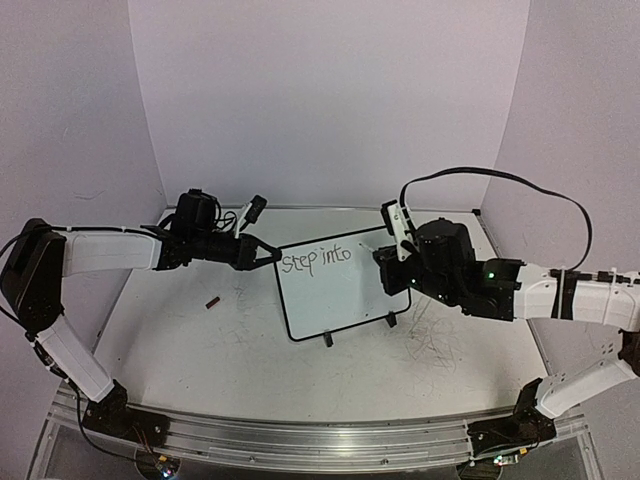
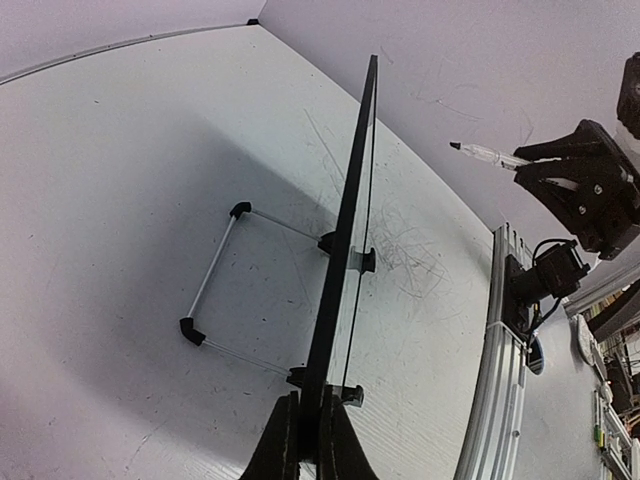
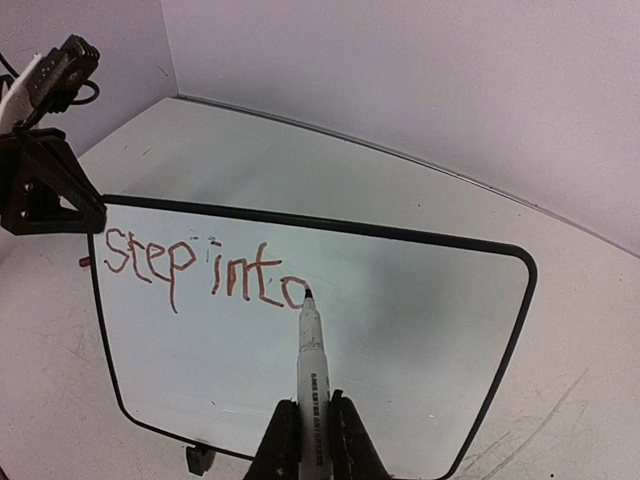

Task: Write a sentence on the whiteboard

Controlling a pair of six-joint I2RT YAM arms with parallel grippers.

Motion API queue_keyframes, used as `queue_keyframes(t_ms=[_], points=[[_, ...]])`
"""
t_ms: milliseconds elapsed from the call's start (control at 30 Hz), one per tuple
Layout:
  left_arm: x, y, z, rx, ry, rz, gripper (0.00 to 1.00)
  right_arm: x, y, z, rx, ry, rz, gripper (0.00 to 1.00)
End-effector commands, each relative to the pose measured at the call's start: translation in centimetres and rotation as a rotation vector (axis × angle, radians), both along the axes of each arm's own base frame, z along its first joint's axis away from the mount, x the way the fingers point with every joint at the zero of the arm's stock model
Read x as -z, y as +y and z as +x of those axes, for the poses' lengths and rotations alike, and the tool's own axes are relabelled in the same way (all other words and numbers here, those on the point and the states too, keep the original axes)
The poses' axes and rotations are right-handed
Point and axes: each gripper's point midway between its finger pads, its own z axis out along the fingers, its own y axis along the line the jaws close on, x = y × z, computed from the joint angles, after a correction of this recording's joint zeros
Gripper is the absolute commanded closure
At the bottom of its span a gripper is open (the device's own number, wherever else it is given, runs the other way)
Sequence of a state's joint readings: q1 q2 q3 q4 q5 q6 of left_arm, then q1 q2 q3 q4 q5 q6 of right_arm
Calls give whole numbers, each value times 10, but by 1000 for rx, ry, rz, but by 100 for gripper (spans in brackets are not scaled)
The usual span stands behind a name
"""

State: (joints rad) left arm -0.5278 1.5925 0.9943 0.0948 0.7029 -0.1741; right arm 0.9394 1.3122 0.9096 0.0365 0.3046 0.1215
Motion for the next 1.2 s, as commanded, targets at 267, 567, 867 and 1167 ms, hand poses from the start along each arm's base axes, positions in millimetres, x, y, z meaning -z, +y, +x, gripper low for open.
queue_keyframes(t_ms=[267,567,867,1167], points=[[4,12,12,-86,-35,63,100,-7,-13,10,38,-12,39,100],[8,12,13,-82,-41,74,100,0,-10,27,62,11,50,100],[7,13,11,-78,-54,78,100,4,6,37,30,7,42,100],[7,14,9,-74,-64,79,100,8,6,43,49,-1,38,100]])
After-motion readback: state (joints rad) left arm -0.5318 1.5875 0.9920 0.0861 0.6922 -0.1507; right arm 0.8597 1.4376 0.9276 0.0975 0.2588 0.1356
